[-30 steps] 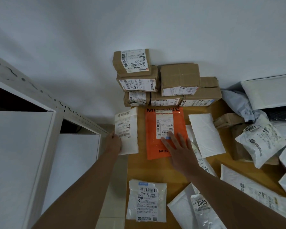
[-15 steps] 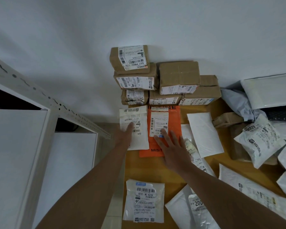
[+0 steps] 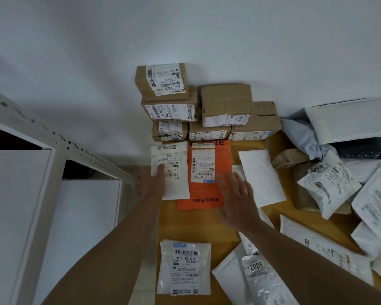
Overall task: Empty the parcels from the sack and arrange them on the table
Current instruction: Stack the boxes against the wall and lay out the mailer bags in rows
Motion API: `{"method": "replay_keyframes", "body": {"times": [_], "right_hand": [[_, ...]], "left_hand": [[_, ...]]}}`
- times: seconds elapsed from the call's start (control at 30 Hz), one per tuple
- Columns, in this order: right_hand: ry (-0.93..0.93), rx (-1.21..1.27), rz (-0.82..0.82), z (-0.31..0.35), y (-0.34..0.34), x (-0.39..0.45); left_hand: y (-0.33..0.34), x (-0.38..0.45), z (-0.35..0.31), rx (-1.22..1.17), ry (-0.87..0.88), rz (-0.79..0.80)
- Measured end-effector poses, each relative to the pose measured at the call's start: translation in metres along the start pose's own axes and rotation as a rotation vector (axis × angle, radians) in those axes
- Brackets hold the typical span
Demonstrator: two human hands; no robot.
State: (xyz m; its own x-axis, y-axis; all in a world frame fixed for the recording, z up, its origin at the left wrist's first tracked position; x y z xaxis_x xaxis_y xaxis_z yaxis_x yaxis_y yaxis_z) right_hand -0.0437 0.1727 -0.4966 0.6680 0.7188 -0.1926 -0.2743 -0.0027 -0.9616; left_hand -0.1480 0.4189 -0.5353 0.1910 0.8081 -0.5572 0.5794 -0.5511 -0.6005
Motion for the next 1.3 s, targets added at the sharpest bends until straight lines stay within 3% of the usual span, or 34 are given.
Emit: {"method": "replay_keyframes", "body": {"times": [0.1, 0.2, 0.3, 0.37, 0.5, 0.73, 1.07, 1.3], "right_hand": [[0.263, 0.004, -0.056, -0.026, -0.008, -0.026], [0.367, 0.003, -0.006, -0.042, -0.002, -0.049], [0.388, -0.005, 0.006, -0.051, -0.002, -0.058], [0.389, 0.023, -0.012, -0.055, -0.010, -0.050], [0.376, 0.035, 0.055, -0.067, -0.010, -0.025], [0.376, 0.017, 0.302, -0.080, 0.017, -0.049], [0.348, 0.002, 0.149, -0.088, 0.011, -0.077], [0.345, 0.020, -0.050, -0.090, -0.014, -0.060]], "left_hand": [[-0.007, -0.026, -0.004, 0.055, 0.072, -0.074], [-0.007, -0.062, -0.014, 0.165, 0.346, -0.095], [0.012, -0.101, -0.029, 0.411, 0.706, 0.003], [0.032, -0.116, -0.033, 0.605, 0.837, 0.109], [0.053, -0.108, -0.017, 0.857, 0.784, 0.211], [0.054, -0.094, 0.012, 0.943, 0.778, 0.214], [0.064, -0.106, -0.002, 0.971, 0.689, 0.193], [0.082, -0.140, -0.024, 0.809, 0.927, 0.166]]}}
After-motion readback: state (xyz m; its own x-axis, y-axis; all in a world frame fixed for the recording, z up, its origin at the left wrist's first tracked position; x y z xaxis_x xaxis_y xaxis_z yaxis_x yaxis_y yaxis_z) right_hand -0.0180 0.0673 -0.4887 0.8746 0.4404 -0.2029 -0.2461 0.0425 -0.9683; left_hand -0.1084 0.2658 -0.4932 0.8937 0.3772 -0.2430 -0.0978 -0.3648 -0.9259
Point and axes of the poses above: each hand's wrist, its own x-axis towards the middle knuckle, its own y-axis out of the palm, z = x × y, the point moved 6 cm from there along x, towards the middle knuckle, and after that the axes turned 1 degree about -z, right-handed, at the moved point
